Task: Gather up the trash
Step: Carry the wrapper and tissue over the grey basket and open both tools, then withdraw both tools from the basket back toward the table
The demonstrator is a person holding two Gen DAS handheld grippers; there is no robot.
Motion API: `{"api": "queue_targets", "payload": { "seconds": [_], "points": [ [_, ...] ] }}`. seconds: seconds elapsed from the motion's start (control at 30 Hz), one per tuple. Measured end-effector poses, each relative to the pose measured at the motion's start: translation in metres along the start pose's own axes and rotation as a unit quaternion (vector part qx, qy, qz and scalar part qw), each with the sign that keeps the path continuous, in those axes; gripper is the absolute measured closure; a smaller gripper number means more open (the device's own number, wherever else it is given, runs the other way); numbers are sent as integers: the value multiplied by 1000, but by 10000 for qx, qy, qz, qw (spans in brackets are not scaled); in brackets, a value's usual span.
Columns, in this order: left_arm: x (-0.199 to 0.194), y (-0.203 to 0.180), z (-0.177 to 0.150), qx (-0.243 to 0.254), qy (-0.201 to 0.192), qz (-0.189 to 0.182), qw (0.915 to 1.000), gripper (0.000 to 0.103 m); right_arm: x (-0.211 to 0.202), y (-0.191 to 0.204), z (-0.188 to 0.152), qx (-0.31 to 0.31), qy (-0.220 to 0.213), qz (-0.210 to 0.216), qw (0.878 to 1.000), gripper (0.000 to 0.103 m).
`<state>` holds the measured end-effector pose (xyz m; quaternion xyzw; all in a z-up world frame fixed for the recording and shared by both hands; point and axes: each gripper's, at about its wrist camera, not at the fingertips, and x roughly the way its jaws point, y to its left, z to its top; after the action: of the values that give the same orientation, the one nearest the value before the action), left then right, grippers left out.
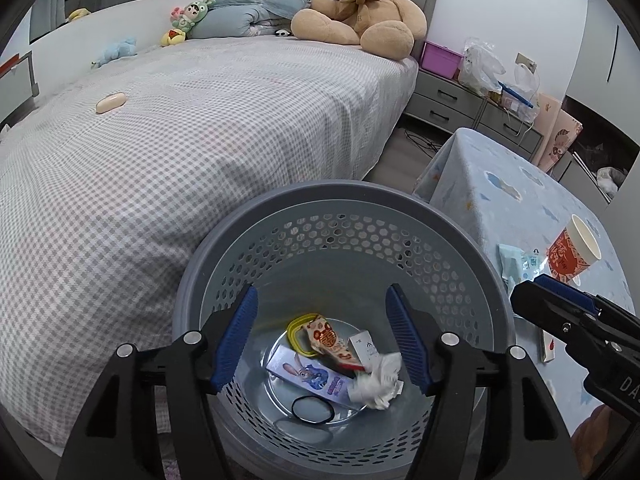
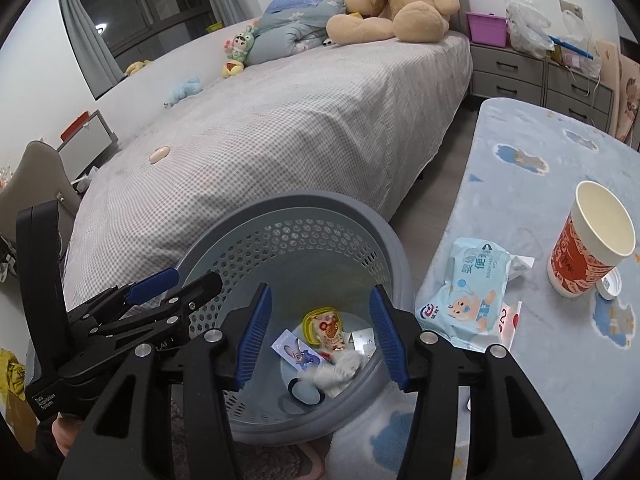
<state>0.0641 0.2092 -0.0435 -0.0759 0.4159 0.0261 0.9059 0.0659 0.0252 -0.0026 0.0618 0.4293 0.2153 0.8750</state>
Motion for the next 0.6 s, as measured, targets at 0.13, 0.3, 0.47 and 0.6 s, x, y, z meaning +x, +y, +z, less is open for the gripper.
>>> {"api": "queue_targets", "payload": {
  "seconds": [0.13,0.3,0.47,0.6],
  "points": [
    [0,0,0,4,2,2,10000,38,-1,-1,-2,17,-6,-3,10000,52],
    [0,0,0,1,2,0,10000,38,-3,-2,-3,56,-16,-7,10000,52],
    [0,0,0,1,-2,4,10000,37,-4,-3,-4,64,-25,-10,10000,50],
    [1,0,1,3,-1,4,10000,37,-5,-4,-4,61,-40,-45,10000,48]
  ]
}}
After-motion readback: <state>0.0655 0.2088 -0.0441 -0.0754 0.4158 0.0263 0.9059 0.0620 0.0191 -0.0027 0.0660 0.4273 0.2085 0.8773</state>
